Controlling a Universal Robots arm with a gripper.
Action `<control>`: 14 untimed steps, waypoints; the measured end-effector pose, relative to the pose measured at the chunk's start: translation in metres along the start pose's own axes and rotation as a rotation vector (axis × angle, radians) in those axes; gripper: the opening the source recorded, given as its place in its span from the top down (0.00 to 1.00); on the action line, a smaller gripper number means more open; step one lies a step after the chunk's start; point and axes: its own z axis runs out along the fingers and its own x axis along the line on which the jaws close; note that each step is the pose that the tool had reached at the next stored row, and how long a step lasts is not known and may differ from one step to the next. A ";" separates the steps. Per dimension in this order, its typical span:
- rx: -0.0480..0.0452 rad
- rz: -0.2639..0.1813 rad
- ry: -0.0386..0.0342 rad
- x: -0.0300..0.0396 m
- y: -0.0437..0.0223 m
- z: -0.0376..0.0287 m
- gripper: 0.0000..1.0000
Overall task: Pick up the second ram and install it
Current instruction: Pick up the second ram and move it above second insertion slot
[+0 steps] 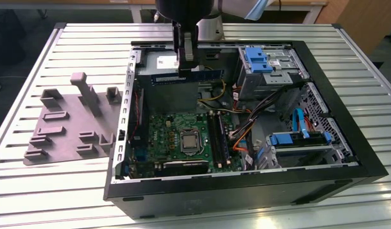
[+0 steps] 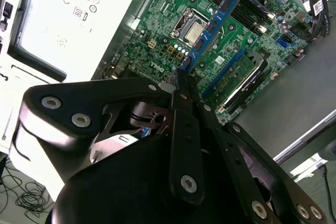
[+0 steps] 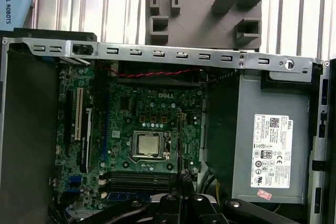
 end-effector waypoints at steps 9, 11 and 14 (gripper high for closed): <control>0.0000 0.000 0.0000 0.0003 -0.0018 0.0042 0.88; 0.0000 0.000 0.0000 0.0003 -0.0021 0.0051 0.88; 0.0000 0.000 0.0001 0.0004 -0.0026 0.0065 0.88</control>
